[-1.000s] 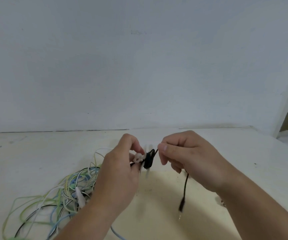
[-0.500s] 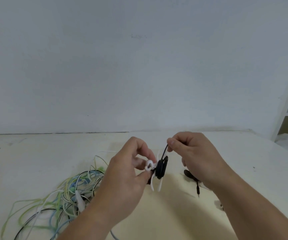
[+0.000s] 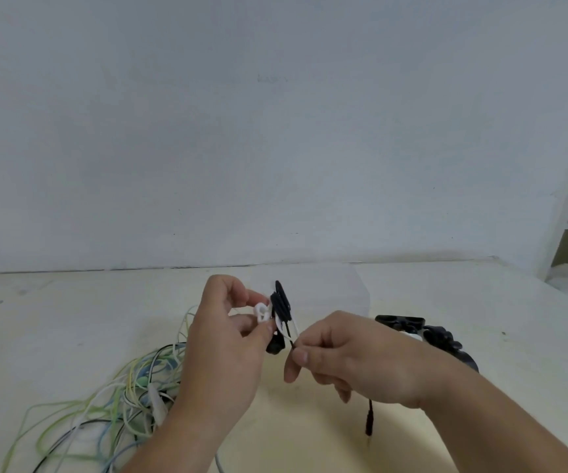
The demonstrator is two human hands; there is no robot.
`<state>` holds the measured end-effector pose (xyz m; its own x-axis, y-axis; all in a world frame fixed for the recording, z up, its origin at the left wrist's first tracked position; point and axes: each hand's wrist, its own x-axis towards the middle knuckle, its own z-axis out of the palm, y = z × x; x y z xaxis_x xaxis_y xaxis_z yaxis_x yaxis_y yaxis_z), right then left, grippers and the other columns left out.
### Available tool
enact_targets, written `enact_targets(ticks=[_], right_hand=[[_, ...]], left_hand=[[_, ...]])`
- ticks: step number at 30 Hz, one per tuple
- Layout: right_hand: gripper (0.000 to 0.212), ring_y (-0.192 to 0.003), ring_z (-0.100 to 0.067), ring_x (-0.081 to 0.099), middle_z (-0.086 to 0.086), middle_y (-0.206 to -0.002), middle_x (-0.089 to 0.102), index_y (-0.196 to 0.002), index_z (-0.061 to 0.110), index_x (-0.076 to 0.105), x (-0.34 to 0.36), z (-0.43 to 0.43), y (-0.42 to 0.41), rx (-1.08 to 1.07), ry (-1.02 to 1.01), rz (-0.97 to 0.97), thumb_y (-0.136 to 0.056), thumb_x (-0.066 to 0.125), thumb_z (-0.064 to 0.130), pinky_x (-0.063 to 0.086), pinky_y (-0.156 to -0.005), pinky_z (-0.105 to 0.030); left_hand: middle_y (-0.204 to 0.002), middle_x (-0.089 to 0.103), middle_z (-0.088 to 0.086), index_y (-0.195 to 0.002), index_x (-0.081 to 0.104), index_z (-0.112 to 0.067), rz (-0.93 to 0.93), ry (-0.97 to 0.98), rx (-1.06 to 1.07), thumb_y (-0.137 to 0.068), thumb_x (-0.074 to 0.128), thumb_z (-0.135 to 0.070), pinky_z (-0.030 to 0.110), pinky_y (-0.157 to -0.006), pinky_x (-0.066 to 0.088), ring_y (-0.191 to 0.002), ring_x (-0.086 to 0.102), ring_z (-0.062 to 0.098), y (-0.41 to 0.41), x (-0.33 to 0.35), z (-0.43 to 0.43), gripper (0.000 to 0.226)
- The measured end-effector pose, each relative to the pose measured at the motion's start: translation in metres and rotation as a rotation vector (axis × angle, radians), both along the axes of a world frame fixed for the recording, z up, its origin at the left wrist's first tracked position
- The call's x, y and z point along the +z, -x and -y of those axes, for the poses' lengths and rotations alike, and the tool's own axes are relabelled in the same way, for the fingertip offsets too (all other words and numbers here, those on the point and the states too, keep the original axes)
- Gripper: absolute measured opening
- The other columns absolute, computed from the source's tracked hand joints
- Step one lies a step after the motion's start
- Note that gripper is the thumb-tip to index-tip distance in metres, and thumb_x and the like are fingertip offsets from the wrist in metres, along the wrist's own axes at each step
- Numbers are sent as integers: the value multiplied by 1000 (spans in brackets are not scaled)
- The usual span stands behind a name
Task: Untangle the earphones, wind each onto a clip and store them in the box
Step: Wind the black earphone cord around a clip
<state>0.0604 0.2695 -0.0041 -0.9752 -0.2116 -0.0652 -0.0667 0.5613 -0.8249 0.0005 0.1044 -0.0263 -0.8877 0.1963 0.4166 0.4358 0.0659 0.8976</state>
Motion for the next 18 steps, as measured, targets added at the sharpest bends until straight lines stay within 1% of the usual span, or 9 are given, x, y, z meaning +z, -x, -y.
enact_targets(ticks=[2,4,7,9,11,12,13,15,18], right_hand=[[27,-55,-8,42,8,-60,42,-95,11,75,4,1,-3,29,-12,10,-103,52,23,48,-62,-27],[28,-54,-6,44,9,-59,42,-93,10,75,6,1,-4,16,-35,-18,-103,53,23,49,-62,-27],[32,-56,-5,46,10,-59,42,-84,13,76,10,0,-5,-35,-57,-77,-102,53,28,50,-62,-29],[35,-57,-9,45,11,-57,41,-76,16,73,13,0,-7,-66,-55,-99,-101,53,30,48,-60,-28],[37,-58,-13,43,11,-54,39,-68,19,70,16,-2,-9,-107,-40,-104,-100,54,28,42,-55,-23],[37,-59,-14,43,11,-53,39,-66,19,69,17,-3,-10,-115,-35,-108,-99,55,28,41,-55,-22],[36,-59,-14,43,11,-53,39,-65,19,69,18,-3,-10,-106,-35,-114,-98,56,28,41,-57,-23],[32,-60,-12,44,10,-55,41,-69,17,71,18,0,-10,-51,-44,-114,-93,57,33,44,-60,-29],[30,-63,-13,45,-2,-65,45,-78,13,74,15,7,-9,34,-46,-89,-89,53,32,46,-64,-32]], left_hand=[[-92,68,-17,-89,41,-27,-25,57,31,-86,67,7,40,-61,51,-62,69,17,0,-1,-1,43],[-90,68,-20,-87,42,-33,-99,161,92,-86,69,0,36,-59,51,-62,68,13,0,-1,-1,42],[-86,67,-19,-86,45,-37,-207,272,119,-85,70,-5,18,-56,47,-71,68,6,-2,0,-1,41],[-87,68,-17,-86,46,-38,-212,299,95,-86,70,-5,15,-57,46,-73,68,5,-2,-1,-1,40],[-85,69,-14,-86,47,-37,-188,295,72,-88,70,-5,22,-56,50,-71,68,9,-2,-1,0,40],[-83,70,-12,-86,47,-38,-177,288,69,-88,70,-6,28,-57,52,-68,68,12,-1,-1,0,39],[-80,70,-10,-86,47,-38,-178,287,71,-89,70,-7,30,-58,53,-67,68,13,-1,-1,1,38],[-76,69,-11,-86,48,-36,-208,306,89,-89,70,-11,20,-53,47,-68,66,8,-2,-1,0,34],[-72,67,-14,-87,48,-37,-232,341,95,-88,71,-18,15,-56,44,-75,63,0,-6,-2,-2,30]])
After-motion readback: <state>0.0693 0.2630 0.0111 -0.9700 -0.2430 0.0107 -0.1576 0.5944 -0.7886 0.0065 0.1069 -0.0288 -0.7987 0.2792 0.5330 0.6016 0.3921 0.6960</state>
